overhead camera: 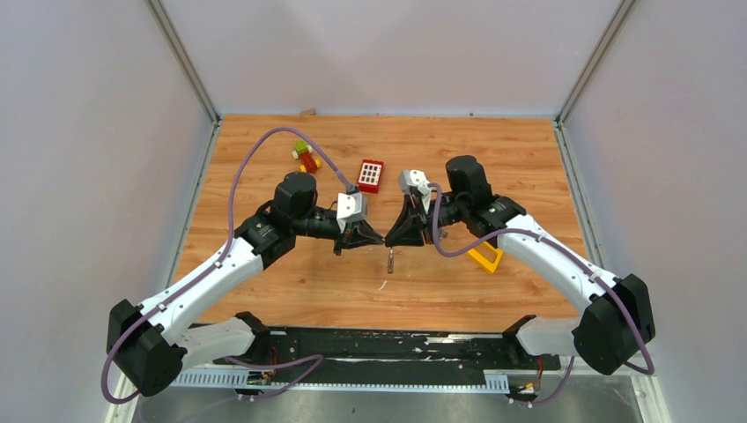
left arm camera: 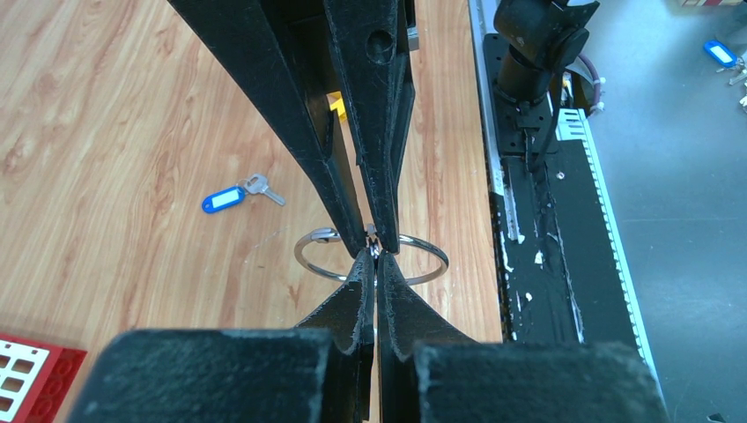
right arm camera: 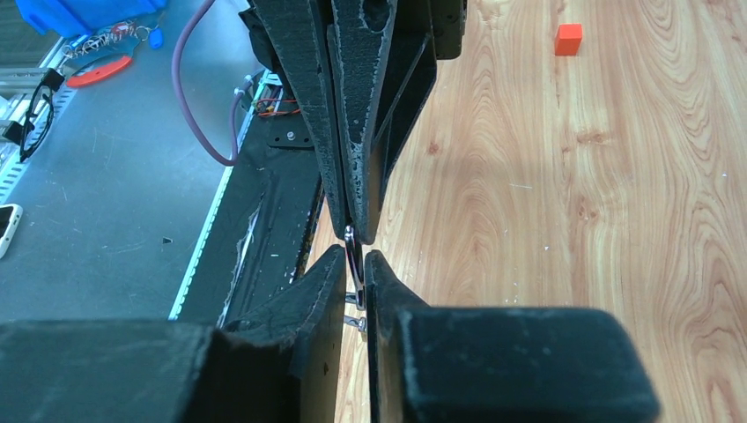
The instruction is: Put the keys on the keyring
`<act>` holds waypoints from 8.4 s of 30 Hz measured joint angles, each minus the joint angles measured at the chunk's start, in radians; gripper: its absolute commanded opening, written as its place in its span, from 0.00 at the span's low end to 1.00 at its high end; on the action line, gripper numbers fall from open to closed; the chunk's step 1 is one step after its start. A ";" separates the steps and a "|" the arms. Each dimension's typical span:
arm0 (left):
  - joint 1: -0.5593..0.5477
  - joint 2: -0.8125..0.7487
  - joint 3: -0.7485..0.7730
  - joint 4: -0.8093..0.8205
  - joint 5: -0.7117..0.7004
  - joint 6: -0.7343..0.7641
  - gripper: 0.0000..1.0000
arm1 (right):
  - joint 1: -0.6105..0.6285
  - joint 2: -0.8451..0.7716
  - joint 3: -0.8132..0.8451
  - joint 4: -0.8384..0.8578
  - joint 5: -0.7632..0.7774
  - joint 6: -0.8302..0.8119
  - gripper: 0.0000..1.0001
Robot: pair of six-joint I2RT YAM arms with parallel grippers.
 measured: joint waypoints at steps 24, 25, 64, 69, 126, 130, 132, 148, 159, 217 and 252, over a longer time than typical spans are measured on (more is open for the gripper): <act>0.000 0.008 0.000 -0.001 0.000 0.000 0.00 | 0.000 -0.018 0.000 -0.001 0.013 -0.003 0.21; 0.000 0.008 0.000 -0.001 0.000 0.000 0.00 | 0.000 -0.018 0.000 -0.001 0.013 -0.003 0.21; 0.000 0.009 0.000 -0.001 -0.007 -0.001 0.00 | 0.003 -0.011 0.000 -0.011 0.018 -0.012 0.00; 0.000 0.009 0.000 0.000 -0.015 -0.003 0.00 | 0.003 -0.011 0.000 -0.011 0.018 -0.018 0.00; 0.000 0.115 0.195 -0.265 0.042 0.455 0.33 | -0.007 -0.052 0.000 -0.026 -0.015 -0.077 0.00; 0.000 0.117 0.195 -0.306 0.079 0.504 0.29 | -0.007 -0.052 0.000 -0.026 -0.015 -0.077 0.00; 0.000 0.117 0.195 -0.316 0.093 0.518 0.29 | -0.007 -0.052 0.000 -0.026 -0.016 -0.077 0.00; -0.001 0.126 0.195 -0.267 0.119 0.516 0.35 | -0.007 -0.052 0.000 -0.029 -0.023 -0.077 0.00; -0.008 0.146 0.195 -0.268 0.134 0.517 0.13 | -0.010 -0.052 0.000 -0.030 -0.023 -0.078 0.00; -0.021 0.069 0.111 -0.062 -0.120 -0.122 0.00 | -0.005 -0.068 -0.002 0.030 0.128 -0.036 0.25; -0.021 0.068 0.095 -0.060 -0.119 -0.128 0.00 | -0.005 -0.050 -0.002 -0.029 0.126 -0.105 0.18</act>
